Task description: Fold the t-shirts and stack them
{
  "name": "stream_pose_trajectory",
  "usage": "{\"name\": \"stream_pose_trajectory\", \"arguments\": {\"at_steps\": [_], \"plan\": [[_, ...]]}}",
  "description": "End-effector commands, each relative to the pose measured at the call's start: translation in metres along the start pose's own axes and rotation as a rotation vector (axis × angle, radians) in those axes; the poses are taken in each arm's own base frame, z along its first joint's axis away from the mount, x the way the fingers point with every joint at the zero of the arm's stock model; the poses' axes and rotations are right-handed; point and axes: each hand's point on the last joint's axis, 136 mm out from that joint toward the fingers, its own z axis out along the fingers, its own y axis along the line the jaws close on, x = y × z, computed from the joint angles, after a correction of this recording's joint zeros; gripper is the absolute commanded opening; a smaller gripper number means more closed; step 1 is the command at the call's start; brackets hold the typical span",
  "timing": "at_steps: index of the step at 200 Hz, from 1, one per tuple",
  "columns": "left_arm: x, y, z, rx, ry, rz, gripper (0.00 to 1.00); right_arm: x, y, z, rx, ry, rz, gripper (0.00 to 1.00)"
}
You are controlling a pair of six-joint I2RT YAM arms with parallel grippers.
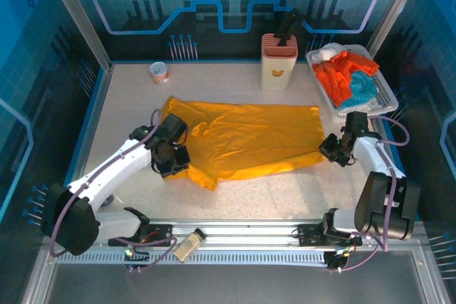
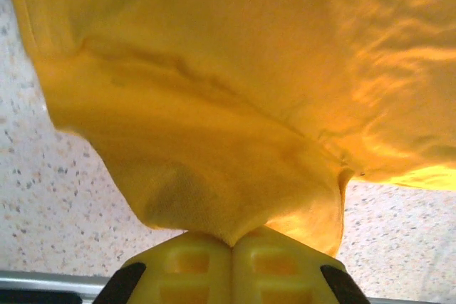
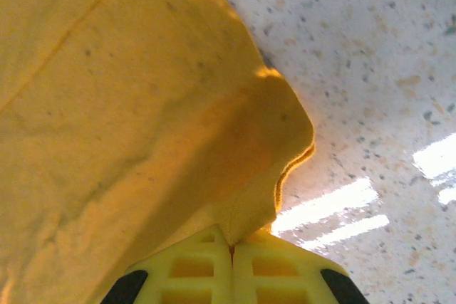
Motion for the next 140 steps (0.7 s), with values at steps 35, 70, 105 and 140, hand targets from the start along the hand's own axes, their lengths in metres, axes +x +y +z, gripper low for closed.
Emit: {"name": "stream_pose_trajectory", "arguments": {"at_steps": [35,70,105,140], "plan": [[-0.058,-0.029,-0.023,0.025,-0.059,0.101,0.00,-0.006,0.020,0.005,-0.059,0.060,0.067,0.00],[-0.096,-0.040,-0.028,0.023,-0.106,0.114,0.00,-0.010,0.026,0.009,-0.080,0.081,0.094,0.00],[-0.131,-0.044,-0.030,-0.010,-0.143,0.130,0.00,-0.012,0.024,0.017,-0.072,0.089,0.128,0.00],[-0.157,-0.052,-0.022,-0.029,-0.148,0.148,0.00,-0.027,0.036,0.018,-0.110,0.081,0.163,0.00]]}}
